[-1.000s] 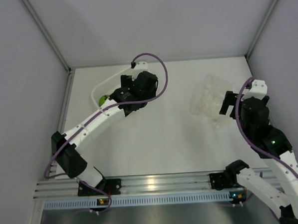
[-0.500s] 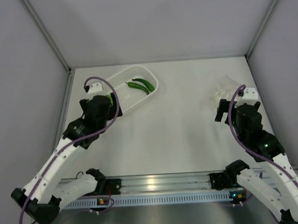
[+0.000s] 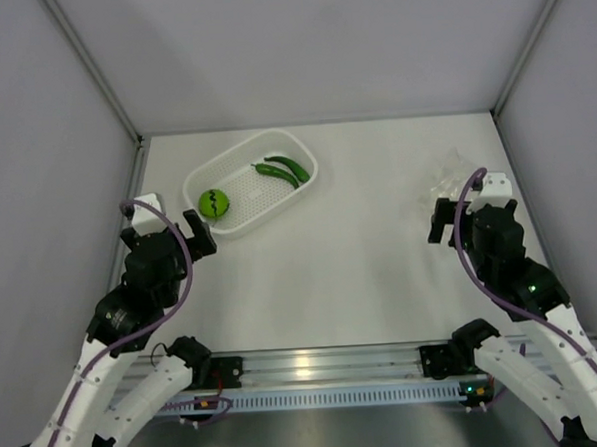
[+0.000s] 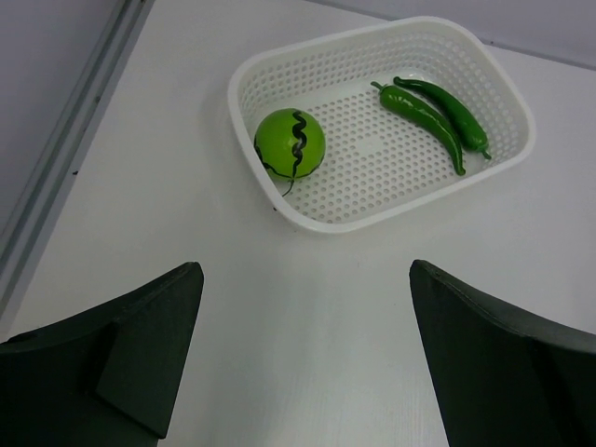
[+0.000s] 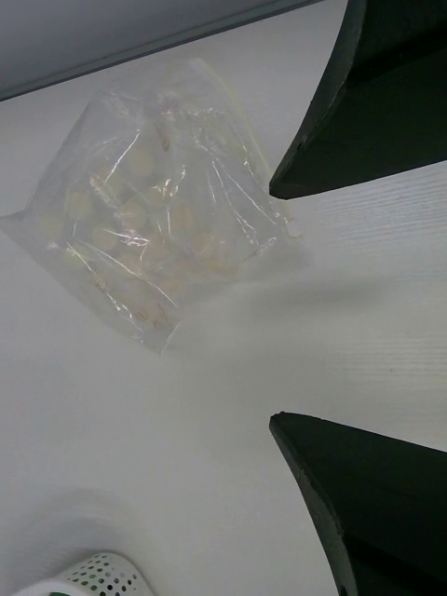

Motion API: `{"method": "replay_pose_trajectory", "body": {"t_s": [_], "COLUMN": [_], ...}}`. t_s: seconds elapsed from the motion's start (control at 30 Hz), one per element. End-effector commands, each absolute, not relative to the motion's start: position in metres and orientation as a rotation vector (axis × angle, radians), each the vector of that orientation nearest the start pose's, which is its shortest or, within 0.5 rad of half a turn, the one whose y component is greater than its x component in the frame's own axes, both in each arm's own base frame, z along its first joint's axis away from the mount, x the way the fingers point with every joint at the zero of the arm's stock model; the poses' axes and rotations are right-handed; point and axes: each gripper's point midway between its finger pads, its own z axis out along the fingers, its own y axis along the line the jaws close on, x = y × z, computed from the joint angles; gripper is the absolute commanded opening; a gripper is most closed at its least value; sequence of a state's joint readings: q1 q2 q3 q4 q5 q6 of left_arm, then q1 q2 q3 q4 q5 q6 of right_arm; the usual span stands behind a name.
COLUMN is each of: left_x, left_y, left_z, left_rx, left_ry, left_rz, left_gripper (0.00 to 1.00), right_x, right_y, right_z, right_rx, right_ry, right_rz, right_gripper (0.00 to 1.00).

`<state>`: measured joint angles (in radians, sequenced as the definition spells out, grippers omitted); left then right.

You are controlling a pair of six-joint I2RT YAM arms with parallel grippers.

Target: Open the zip-top bag and remove the fake food

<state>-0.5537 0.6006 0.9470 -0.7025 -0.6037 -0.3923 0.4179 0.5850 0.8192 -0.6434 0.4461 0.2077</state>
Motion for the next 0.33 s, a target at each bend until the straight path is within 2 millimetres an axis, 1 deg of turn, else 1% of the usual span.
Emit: {"method": "replay_pose_trajectory", "body": {"t_s": [0.0,0.07,0.3], "left_x": [0.2323,0.2343,0.236], "left_y": [-0.0328,-0.0357,-0.0332], "left_z": [0.2903,0.2893,0.2865], "left_rx": [-0.254,-0.24,-0.244], "left_ry": [1.827,1.834,1.84], "left_rz": [-0.065,-0.096,-0.097], "left_gripper": [0.98,0.98,0.98], "right_x": [0.2388,0.2391,0.2392], "right_y": [0.0353,0.0363,0.0347], "right_z": [0.2671,0.2684,0.2712], "right_rx": [0.079,0.086,0.095], "right_ry": [1.874,1.87,1.863], "right_rz": [0.015,0.025,0.02], "right_gripper": [0.99,1.0,1.0]}}
